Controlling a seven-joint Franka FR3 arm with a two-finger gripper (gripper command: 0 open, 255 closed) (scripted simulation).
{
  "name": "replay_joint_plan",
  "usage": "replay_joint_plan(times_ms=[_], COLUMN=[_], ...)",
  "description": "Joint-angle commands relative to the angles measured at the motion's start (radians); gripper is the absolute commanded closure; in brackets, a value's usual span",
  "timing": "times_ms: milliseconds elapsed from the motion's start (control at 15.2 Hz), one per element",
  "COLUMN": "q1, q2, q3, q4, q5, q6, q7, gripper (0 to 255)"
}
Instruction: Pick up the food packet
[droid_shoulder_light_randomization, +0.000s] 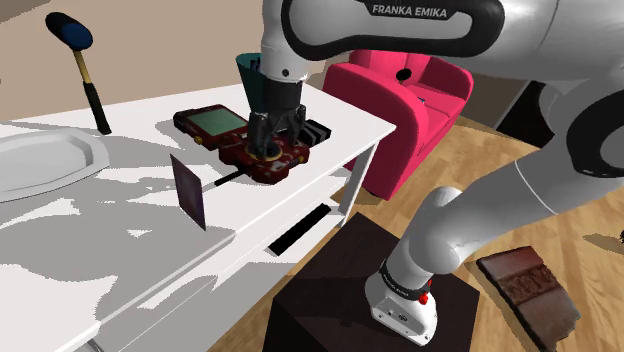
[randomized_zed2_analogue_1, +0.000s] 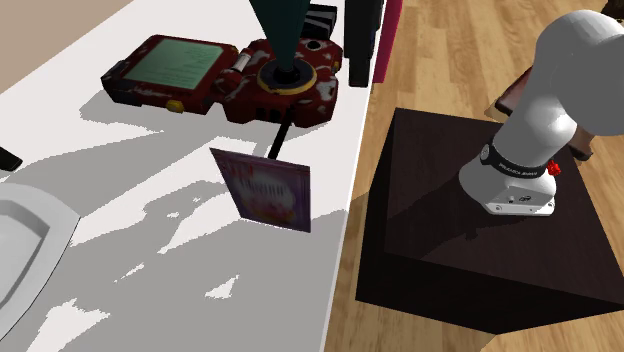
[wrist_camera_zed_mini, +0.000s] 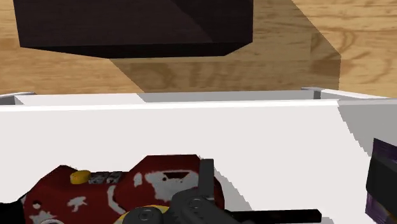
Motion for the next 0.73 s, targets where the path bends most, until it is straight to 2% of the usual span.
replay_joint_plan(times_ms=[0,330,660], q1=[0.009,0.028,0.065], q2=[0.056,0.226,0.426], q3=[0.039,0.130,0.208], q4=[0.056,0.229,0.442], q5=[0.000,-0.031,-0.103], q6=[0.000,-0.008,-0.039], q7=[0.055,0.193,0.340], gripper=[0,0,0])
